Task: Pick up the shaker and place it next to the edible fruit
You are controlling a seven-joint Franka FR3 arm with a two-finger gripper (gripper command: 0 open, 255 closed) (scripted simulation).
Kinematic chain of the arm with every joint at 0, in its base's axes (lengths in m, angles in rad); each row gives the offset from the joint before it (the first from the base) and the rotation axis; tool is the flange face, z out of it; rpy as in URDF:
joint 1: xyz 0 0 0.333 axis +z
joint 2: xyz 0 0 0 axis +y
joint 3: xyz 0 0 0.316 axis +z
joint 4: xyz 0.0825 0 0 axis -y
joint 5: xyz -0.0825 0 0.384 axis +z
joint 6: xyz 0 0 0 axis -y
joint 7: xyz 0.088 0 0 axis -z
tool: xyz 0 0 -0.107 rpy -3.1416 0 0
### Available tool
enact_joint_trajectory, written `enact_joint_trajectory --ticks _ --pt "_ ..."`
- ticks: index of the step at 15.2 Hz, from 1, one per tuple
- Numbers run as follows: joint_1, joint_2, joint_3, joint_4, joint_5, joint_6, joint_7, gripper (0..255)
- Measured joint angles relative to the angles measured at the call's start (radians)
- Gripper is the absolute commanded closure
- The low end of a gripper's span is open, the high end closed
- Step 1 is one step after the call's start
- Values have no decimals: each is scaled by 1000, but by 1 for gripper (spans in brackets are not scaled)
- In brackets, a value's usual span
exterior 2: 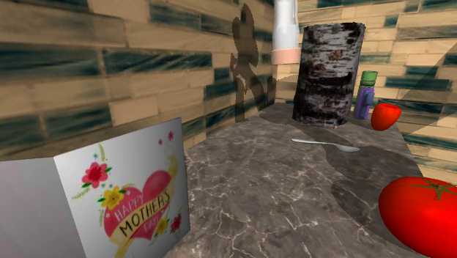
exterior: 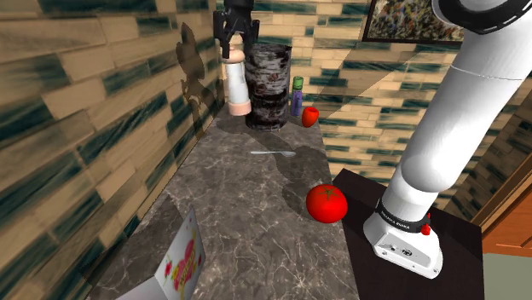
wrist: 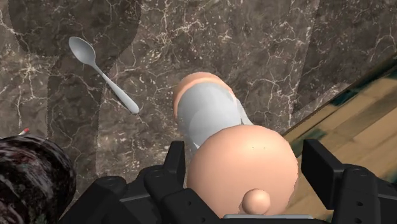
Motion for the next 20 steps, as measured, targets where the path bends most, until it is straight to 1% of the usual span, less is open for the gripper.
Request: enact_joint_trajectory --ticks 1,5,7,8,15,16,20 --pt "-10 -3 -11 2 0 -8 -21 255" --pt "-55 -87 -67 -101 9 -5 -124 255" --pt "-79 -112 -100 -122 7 -18 -179 255" --pt "-89 -107 -114 -110 4 -28 -202 255" --pt "-158 -144 -215 -140 -17 -63 -370 255" --pt "-167 -145 -228 -149 -21 -57 -392 255" --pt "-206 -130 -287 -124 -35 -81 -488 255"
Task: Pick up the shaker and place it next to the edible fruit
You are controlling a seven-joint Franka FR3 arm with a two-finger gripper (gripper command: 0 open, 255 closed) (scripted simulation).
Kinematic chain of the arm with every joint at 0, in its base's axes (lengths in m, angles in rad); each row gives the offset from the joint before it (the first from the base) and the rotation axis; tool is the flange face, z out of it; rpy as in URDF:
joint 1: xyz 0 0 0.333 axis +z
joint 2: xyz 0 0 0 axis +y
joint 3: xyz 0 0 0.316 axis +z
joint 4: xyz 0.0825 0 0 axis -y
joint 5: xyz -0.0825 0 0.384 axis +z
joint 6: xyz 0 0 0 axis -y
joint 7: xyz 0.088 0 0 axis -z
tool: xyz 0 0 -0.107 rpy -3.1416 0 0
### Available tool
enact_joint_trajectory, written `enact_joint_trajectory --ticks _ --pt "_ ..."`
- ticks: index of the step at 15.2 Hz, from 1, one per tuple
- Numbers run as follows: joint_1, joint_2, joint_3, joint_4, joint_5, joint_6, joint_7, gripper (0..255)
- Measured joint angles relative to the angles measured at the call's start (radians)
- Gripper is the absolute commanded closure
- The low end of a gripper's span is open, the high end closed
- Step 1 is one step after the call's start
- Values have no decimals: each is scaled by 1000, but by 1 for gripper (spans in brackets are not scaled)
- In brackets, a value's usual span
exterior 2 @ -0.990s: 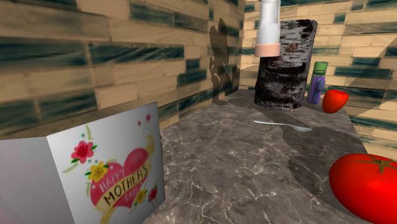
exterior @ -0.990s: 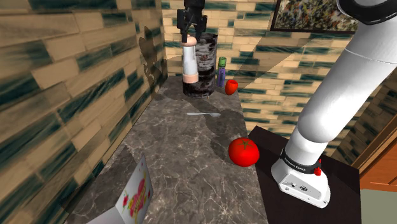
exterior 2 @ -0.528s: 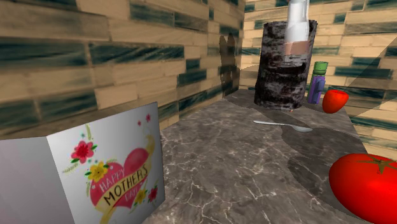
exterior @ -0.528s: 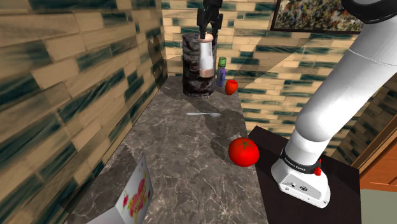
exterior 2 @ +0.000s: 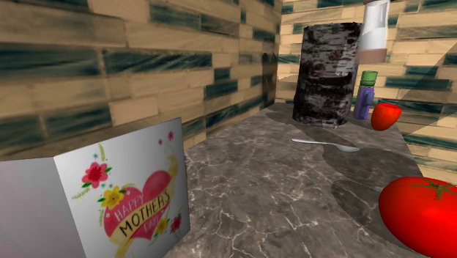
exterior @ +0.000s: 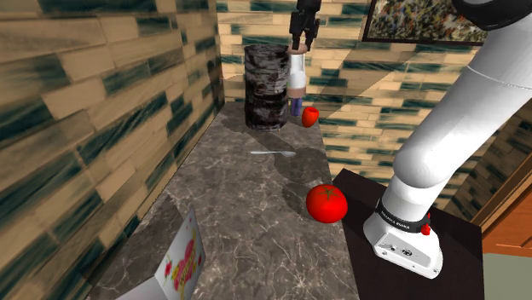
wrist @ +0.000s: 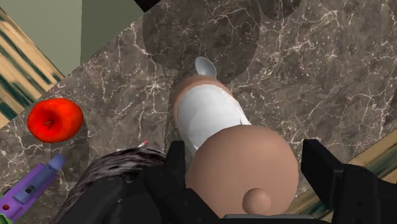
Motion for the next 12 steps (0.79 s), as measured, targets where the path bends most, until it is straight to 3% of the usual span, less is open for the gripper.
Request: enact_joint_trajectory --ticks 7,12 --pt "-69 56 -101 63 -18 -28 -171 255" --pt "-75 40 -107 -19 -24 35 -190 255"
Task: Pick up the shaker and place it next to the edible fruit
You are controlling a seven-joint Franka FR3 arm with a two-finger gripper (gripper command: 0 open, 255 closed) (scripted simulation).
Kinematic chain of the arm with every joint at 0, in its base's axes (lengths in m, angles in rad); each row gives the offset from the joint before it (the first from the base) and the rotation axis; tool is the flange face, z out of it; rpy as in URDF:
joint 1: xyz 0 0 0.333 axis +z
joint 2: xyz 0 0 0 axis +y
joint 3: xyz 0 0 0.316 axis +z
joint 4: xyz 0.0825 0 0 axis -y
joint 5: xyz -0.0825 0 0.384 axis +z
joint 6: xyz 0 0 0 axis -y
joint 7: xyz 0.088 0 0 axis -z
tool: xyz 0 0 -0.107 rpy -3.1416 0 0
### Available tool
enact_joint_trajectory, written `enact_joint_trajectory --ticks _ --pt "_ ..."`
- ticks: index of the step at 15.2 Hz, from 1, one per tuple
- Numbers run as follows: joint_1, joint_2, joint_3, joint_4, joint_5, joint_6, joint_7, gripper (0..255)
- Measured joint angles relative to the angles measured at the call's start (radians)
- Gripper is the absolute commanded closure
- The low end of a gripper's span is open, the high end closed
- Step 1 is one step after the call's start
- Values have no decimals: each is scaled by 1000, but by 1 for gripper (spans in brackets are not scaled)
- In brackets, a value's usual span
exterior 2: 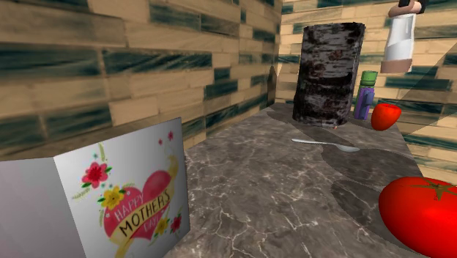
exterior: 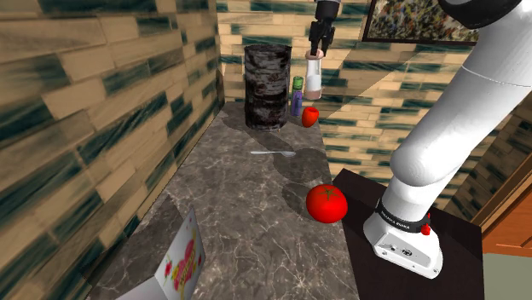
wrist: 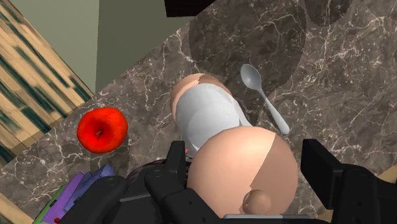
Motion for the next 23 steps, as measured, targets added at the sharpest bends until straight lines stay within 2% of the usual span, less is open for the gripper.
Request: enact_joint_trajectory --ticks 23 --pt "-2 -27 2 -336 -3 308 -30 255"
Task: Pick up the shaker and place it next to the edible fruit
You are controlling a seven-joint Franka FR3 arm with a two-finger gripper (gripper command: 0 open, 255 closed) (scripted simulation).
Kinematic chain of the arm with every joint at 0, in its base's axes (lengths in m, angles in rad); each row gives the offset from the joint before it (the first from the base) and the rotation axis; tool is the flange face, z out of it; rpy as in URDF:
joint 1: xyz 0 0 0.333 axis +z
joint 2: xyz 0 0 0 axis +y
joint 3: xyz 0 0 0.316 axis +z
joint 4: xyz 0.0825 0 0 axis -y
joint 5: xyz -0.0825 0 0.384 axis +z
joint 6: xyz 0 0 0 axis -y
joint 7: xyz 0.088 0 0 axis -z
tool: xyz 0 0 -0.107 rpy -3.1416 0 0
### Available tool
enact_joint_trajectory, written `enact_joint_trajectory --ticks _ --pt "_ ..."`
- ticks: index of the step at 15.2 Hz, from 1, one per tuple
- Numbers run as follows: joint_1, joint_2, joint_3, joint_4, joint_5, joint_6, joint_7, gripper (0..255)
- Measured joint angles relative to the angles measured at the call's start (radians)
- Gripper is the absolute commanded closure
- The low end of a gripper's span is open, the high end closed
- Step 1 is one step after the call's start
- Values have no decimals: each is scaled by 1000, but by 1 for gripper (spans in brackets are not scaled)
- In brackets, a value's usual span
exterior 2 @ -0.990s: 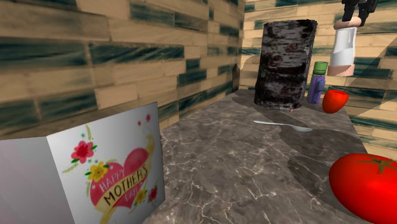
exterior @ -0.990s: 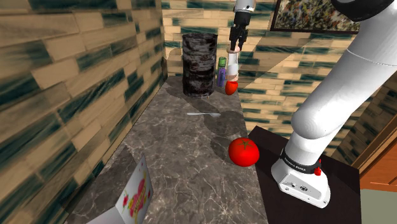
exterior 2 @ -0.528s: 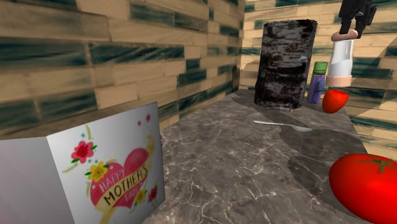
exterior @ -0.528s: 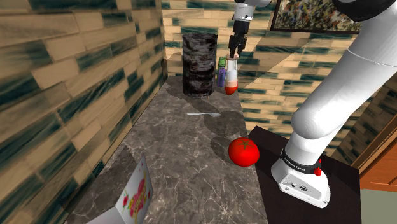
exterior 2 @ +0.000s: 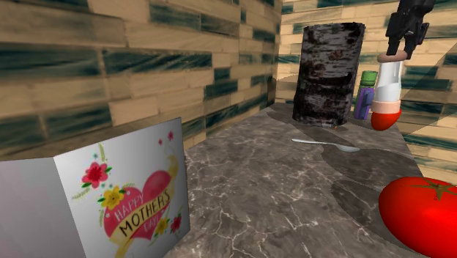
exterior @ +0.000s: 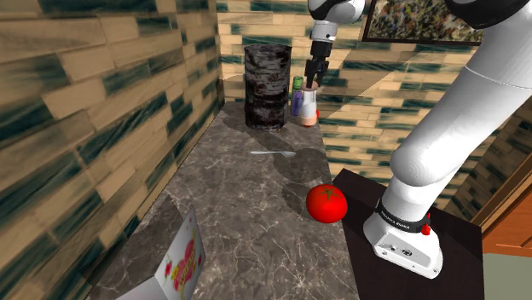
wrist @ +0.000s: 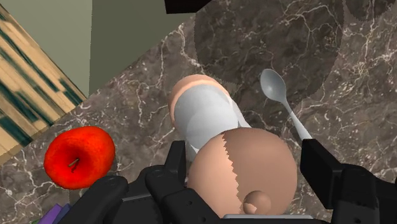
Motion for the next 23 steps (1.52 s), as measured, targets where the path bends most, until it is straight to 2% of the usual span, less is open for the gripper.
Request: enact_joint_trajectory --ticks 18,23 --pt "1 59 -3 -186 21 242 -37 255" --pt "1 68 -4 -198 24 262 -41 255"
